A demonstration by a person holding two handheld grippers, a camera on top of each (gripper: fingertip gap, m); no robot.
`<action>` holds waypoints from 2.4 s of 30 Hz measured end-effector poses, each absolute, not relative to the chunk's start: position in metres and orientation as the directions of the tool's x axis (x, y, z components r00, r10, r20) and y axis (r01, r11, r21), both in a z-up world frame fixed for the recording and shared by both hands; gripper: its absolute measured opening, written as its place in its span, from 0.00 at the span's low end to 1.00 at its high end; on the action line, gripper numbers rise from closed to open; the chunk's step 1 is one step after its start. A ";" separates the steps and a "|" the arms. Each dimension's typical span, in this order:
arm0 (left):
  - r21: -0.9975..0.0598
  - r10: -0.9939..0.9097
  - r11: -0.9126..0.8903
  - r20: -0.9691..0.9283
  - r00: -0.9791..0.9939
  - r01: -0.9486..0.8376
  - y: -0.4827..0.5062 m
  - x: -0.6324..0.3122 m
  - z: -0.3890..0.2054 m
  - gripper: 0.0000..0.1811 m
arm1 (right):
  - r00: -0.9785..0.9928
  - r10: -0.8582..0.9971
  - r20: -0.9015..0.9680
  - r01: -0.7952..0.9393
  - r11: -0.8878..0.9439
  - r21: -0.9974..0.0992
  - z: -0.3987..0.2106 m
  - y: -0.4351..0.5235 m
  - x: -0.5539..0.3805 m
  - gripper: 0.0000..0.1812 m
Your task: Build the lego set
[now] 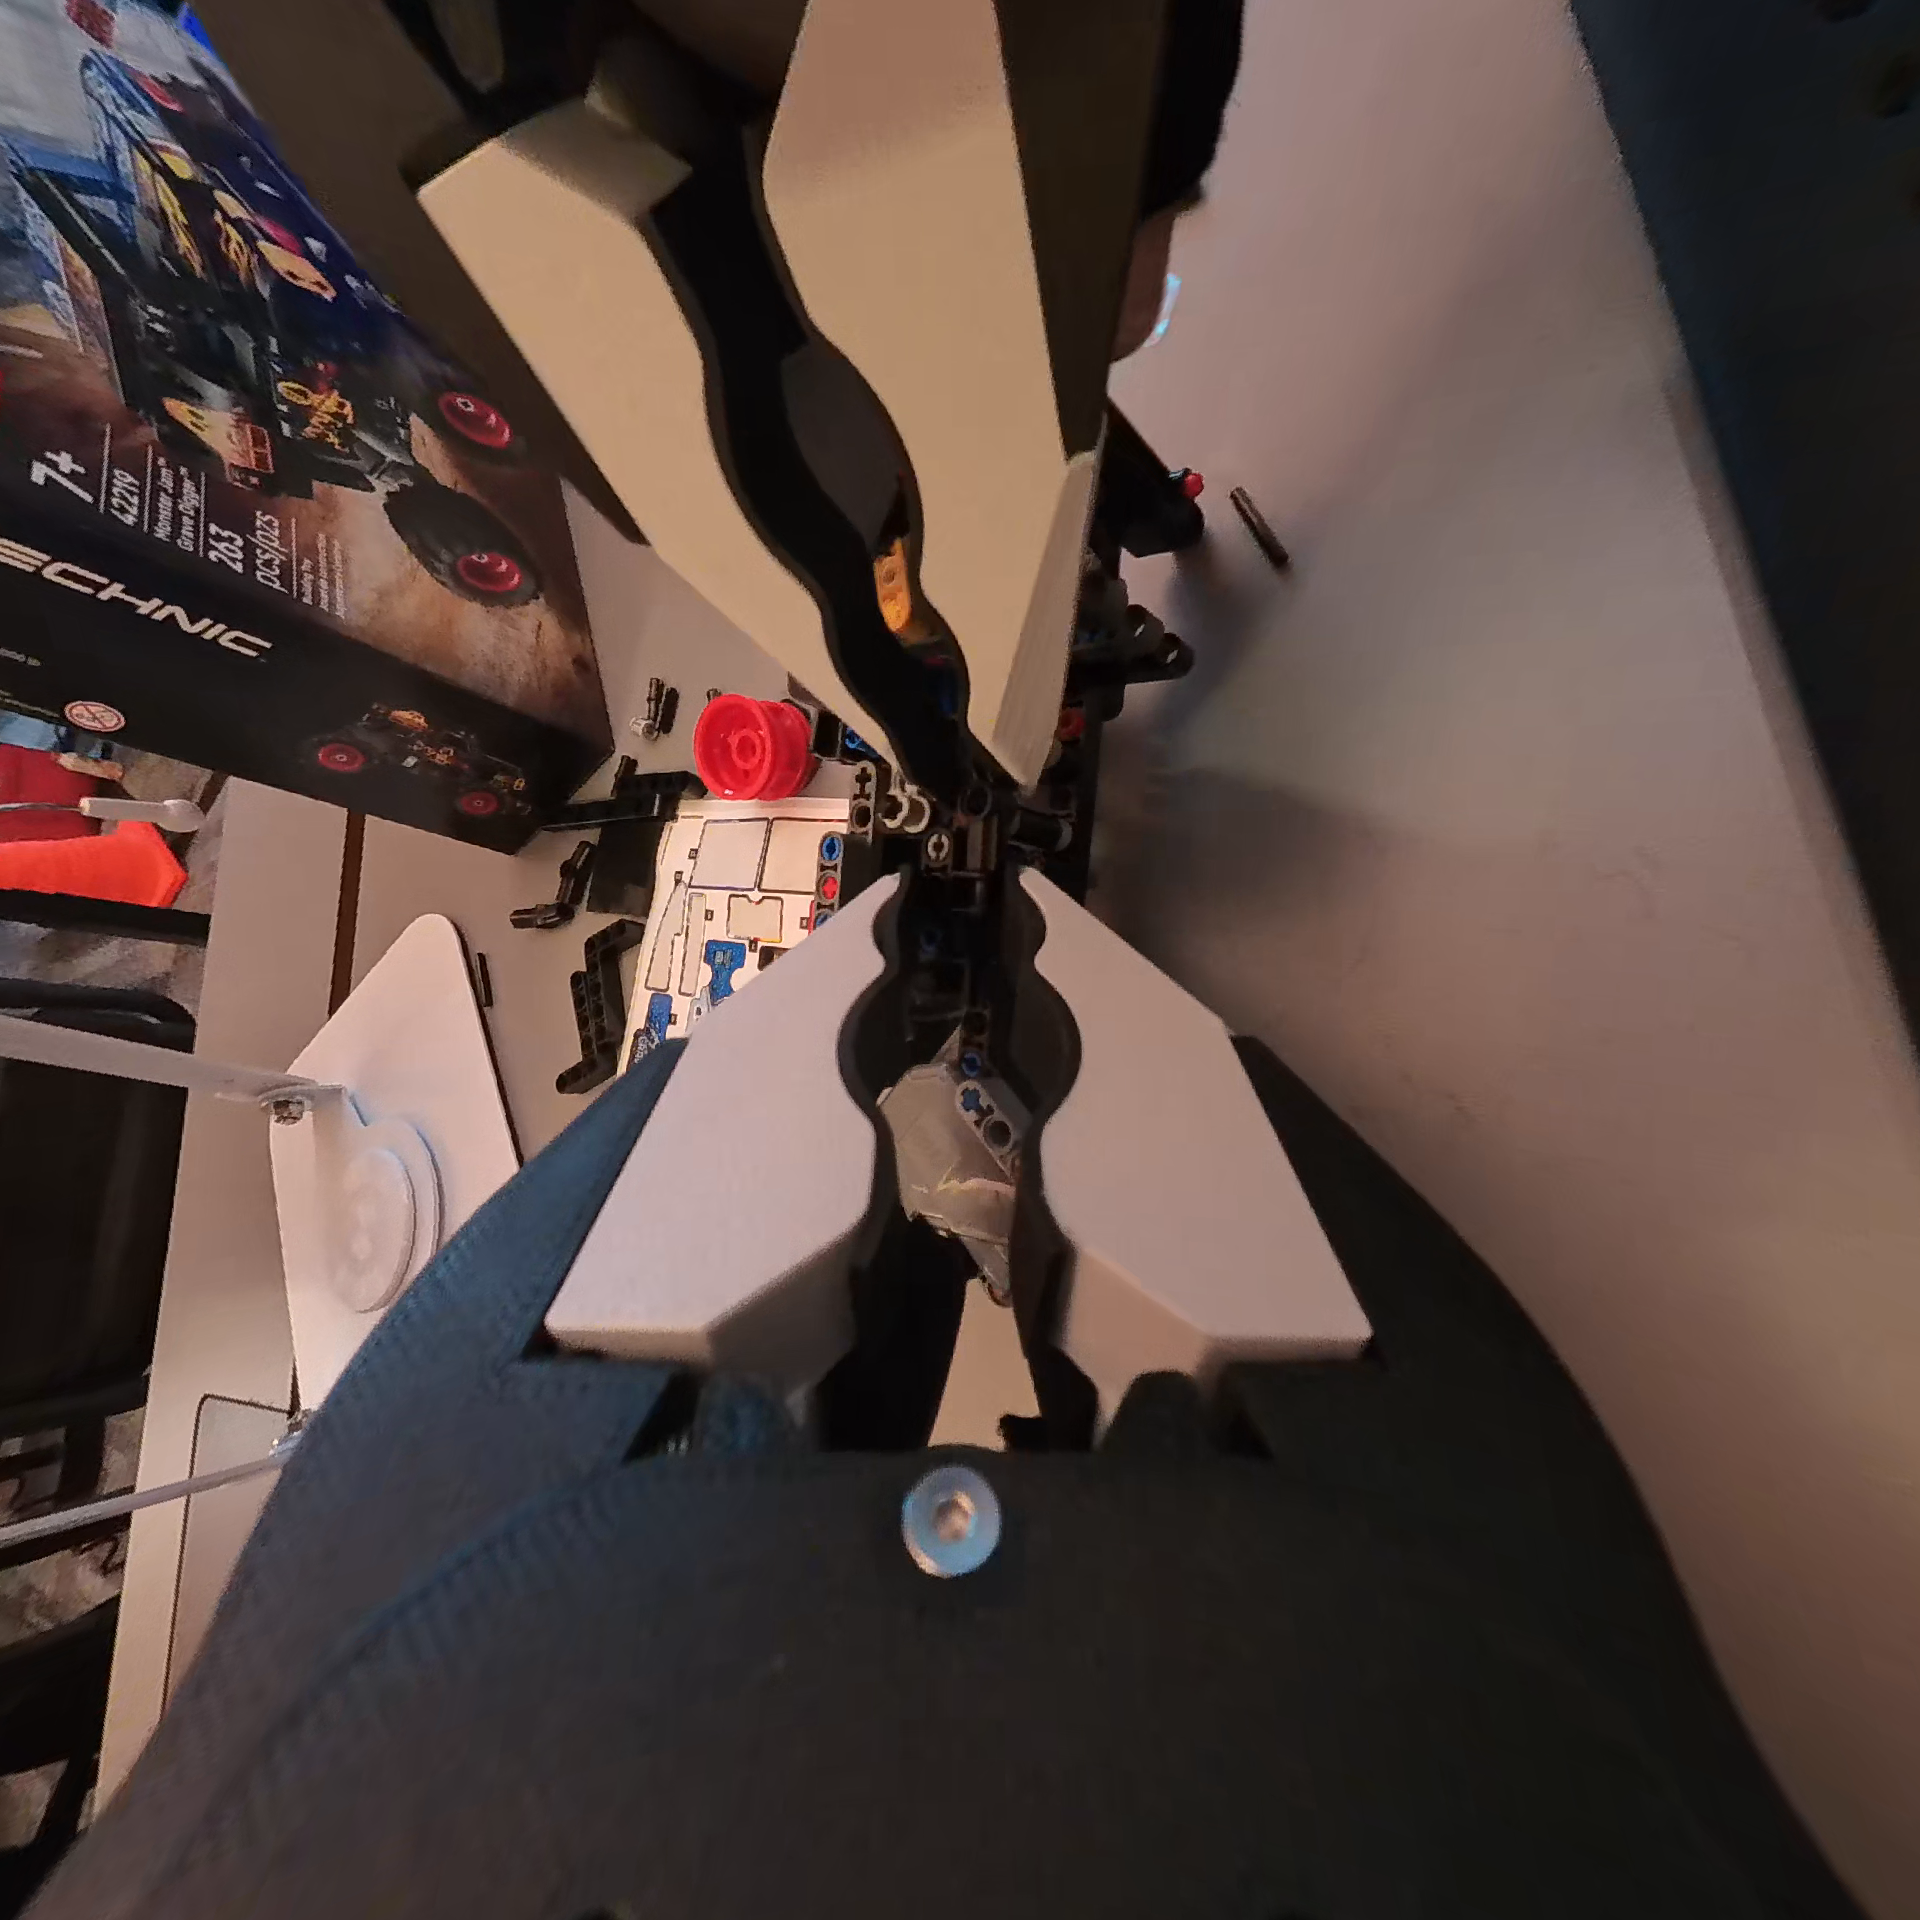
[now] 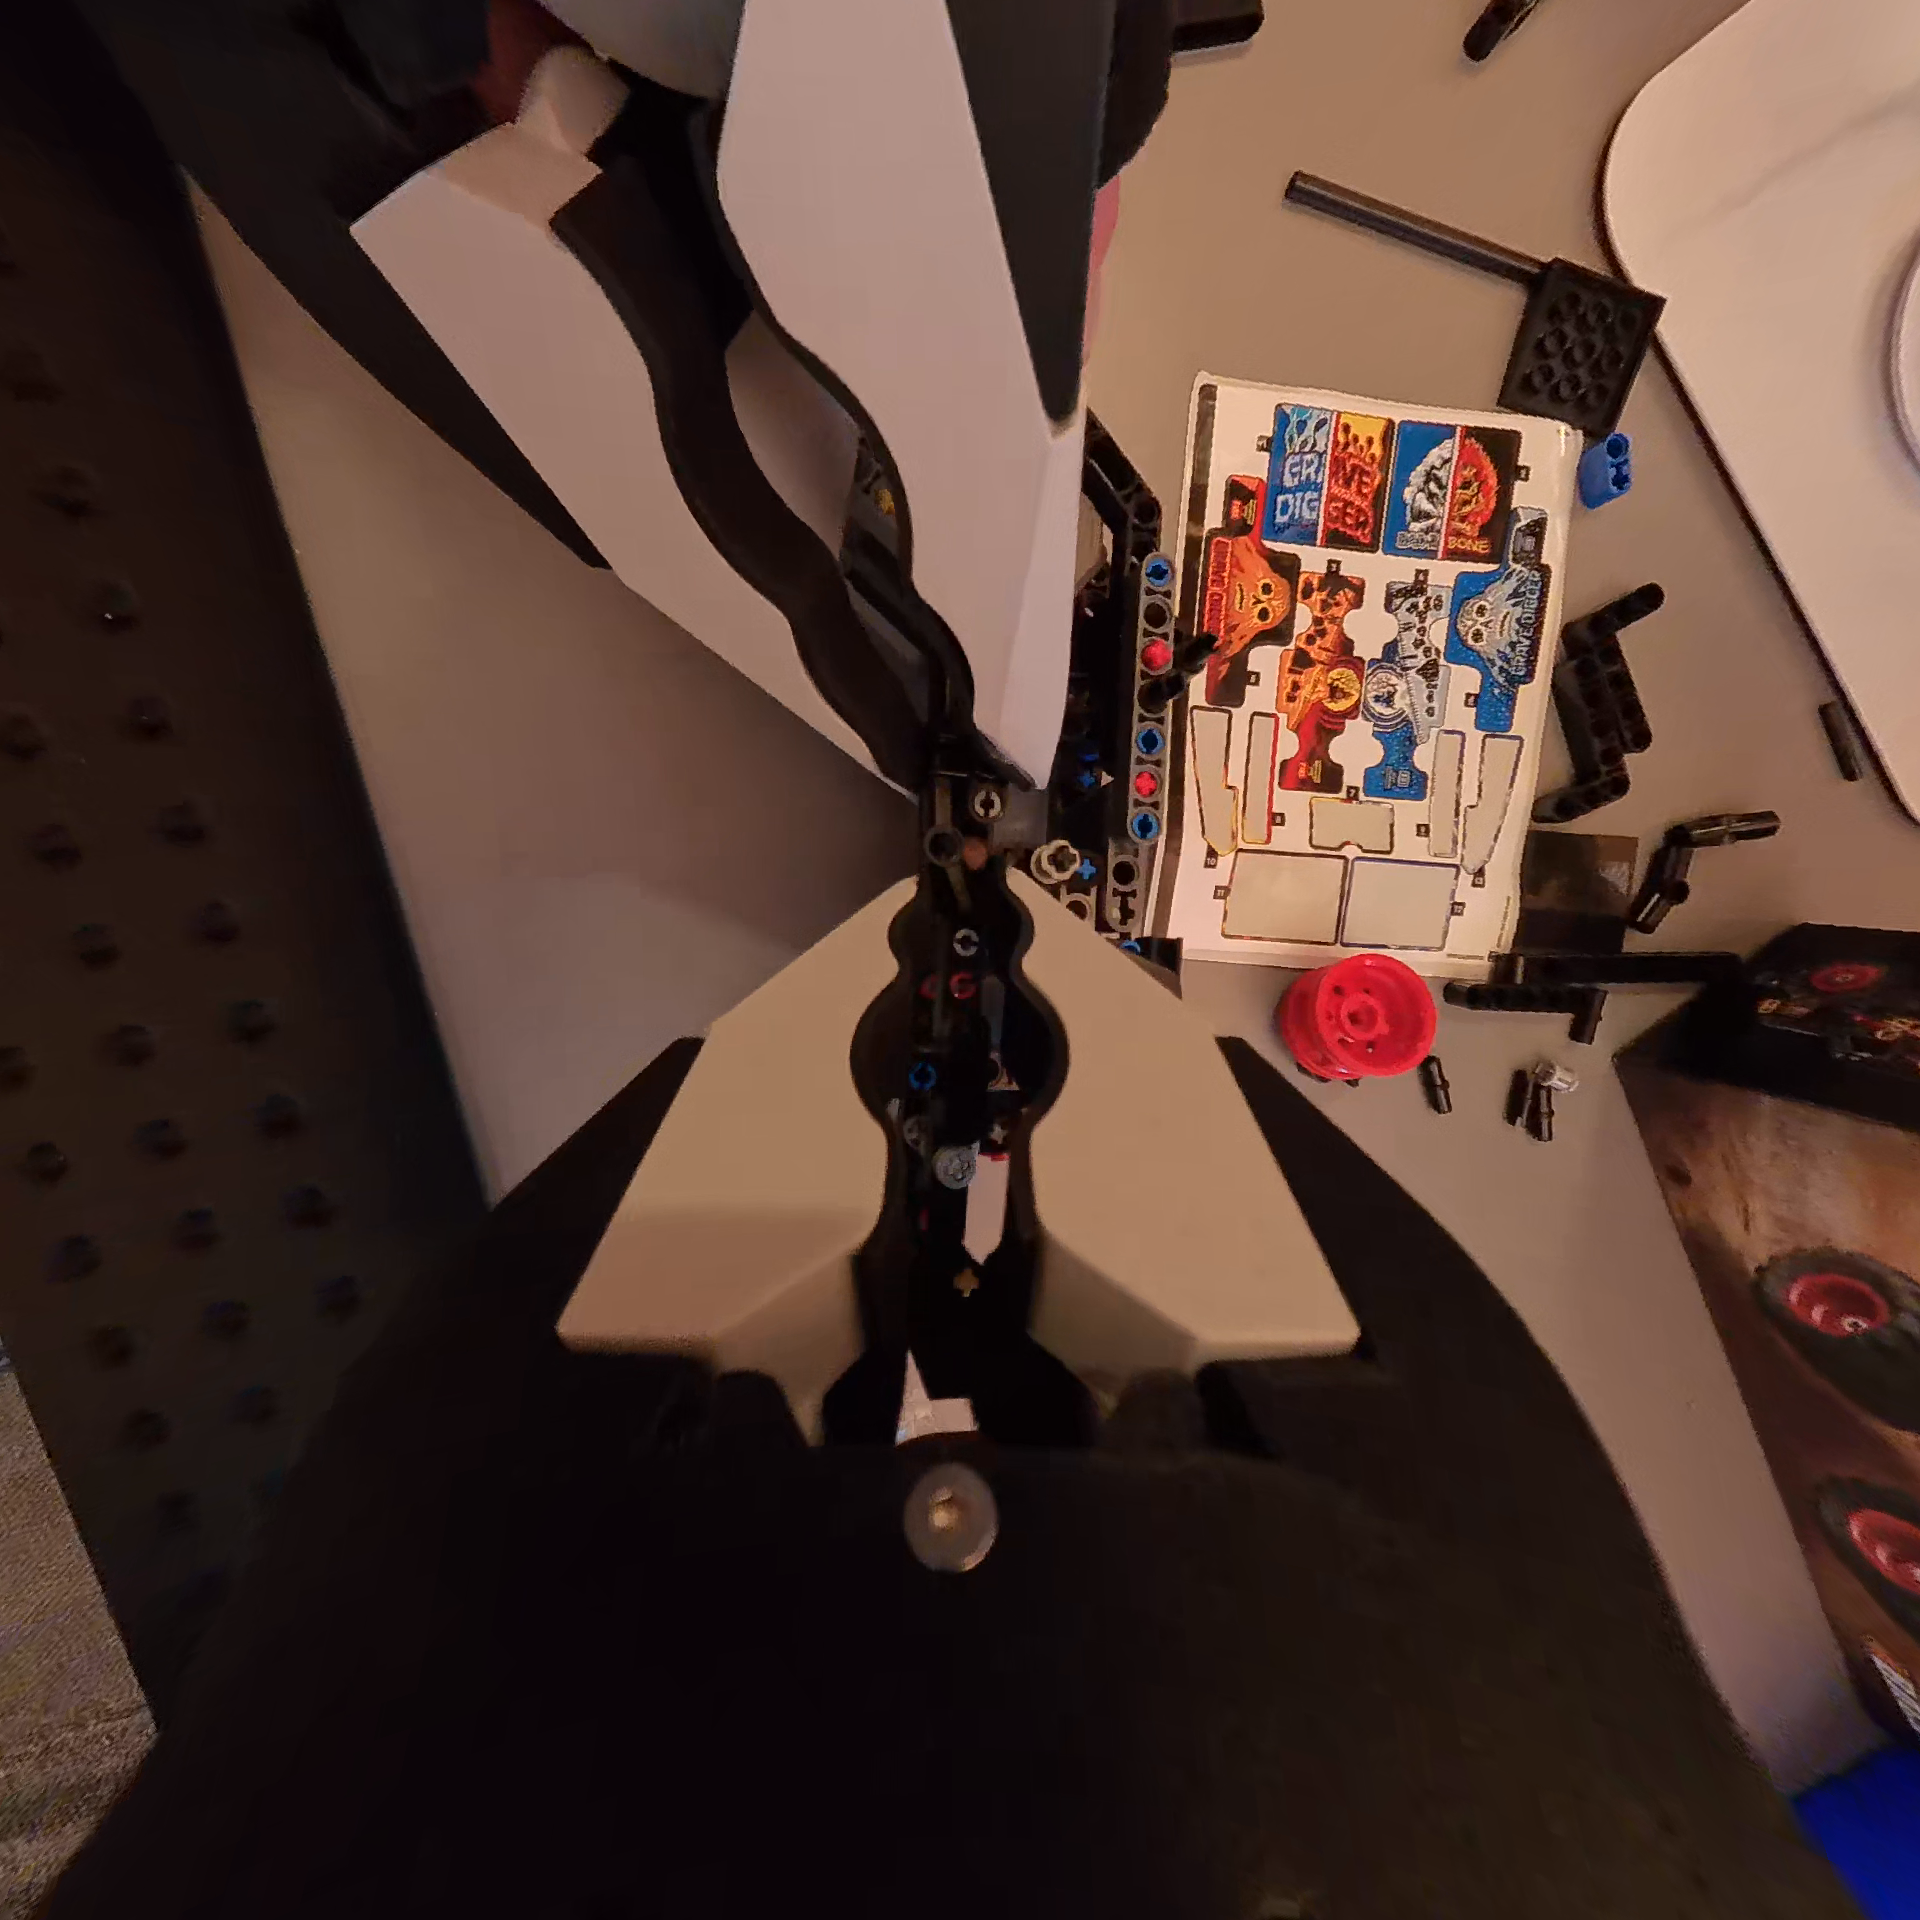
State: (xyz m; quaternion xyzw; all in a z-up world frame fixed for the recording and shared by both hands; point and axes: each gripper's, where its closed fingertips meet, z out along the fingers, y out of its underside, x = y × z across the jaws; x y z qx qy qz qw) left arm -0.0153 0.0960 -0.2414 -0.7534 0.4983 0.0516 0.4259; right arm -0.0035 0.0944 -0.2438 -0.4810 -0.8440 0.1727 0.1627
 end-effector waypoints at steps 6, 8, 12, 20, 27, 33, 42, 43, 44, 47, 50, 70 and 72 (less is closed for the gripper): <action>-0.609 -0.716 -0.165 -0.468 0.519 -0.776 0.095 -0.015 -0.241 0.07 | -0.494 0.862 0.114 0.754 0.490 -0.437 -0.244 0.094 -0.003 0.04; -0.636 -0.716 -0.187 -0.434 0.547 -0.749 0.096 -0.015 -0.241 0.07 | -0.490 0.865 0.109 0.757 0.484 -0.439 -0.244 0.095 -0.003 0.04; -0.621 -0.702 -0.179 -0.463 0.541 -0.763 0.095 -0.015 -0.241 0.06 | -0.494 0.863 0.103 0.757 0.486 -0.437 -0.245 0.094 -0.003 0.04; -0.611 -0.708 -0.187 -0.459 0.536 -0.769 0.094 -0.015 -0.241 0.06 | -0.507 0.854 0.114 0.752 0.503 -0.426 -0.245 0.094 -0.003 0.04; -0.705 -0.762 -0.312 -0.214 0.611 -0.637 0.091 -0.014 -0.241 0.08 | -0.524 0.843 0.121 0.735 0.520 -0.435 -0.245 0.093 -0.004 0.04; -0.588 -0.843 -0.358 -0.130 0.522 -0.725 0.082 -0.015 -0.247 0.08 | -0.560 0.821 0.115 0.714 0.548 -0.435 -0.245 0.089 -0.003 0.04; -0.631 -0.800 -0.294 -0.249 0.546 -0.718 0.086 -0.013 -0.245 0.07 | -0.553 0.829 0.085 0.724 0.529 -0.442 -0.245 0.092 -0.002 0.04; -0.625 -0.785 -0.274 -0.294 0.545 -0.731 0.087 -0.013 -0.245 0.06 | -0.553 0.829 0.086 0.724 0.529 -0.443 -0.245 0.092 -0.001 0.04; -0.612 -0.769 -0.253 -0.343 0.540 -0.749 0.087 -0.013 -0.245 0.06 | -0.553 0.829 0.088 0.724 0.530 -0.442 -0.245 0.092 -0.001 0.03; -0.532 -0.741 -0.203 -0.465 0.484 -0.822 0.086 -0.015 -0.244 0.06 | -0.554 0.828 0.088 0.723 0.531 -0.442 -0.245 0.091 -0.001 0.03; -0.434 -0.726 -0.179 -0.548 0.416 -0.883 0.085 -0.016 -0.243 0.06 | -0.556 0.826 0.090 0.721 0.533 -0.442 -0.245 0.090 -0.001 0.03; -0.545 -0.688 -0.219 -0.502 0.524 -0.809 0.085 -0.014 -0.241 0.06 | -0.557 0.827 0.077 0.715 0.525 -0.461 -0.245 0.089 -0.001 0.04; -0.510 -0.656 -0.185 -0.572 0.492 -0.840 0.083 -0.014 -0.240 0.06 | -0.558 0.826 0.079 0.713 0.525 -0.464 -0.246 0.088 -0.001 0.04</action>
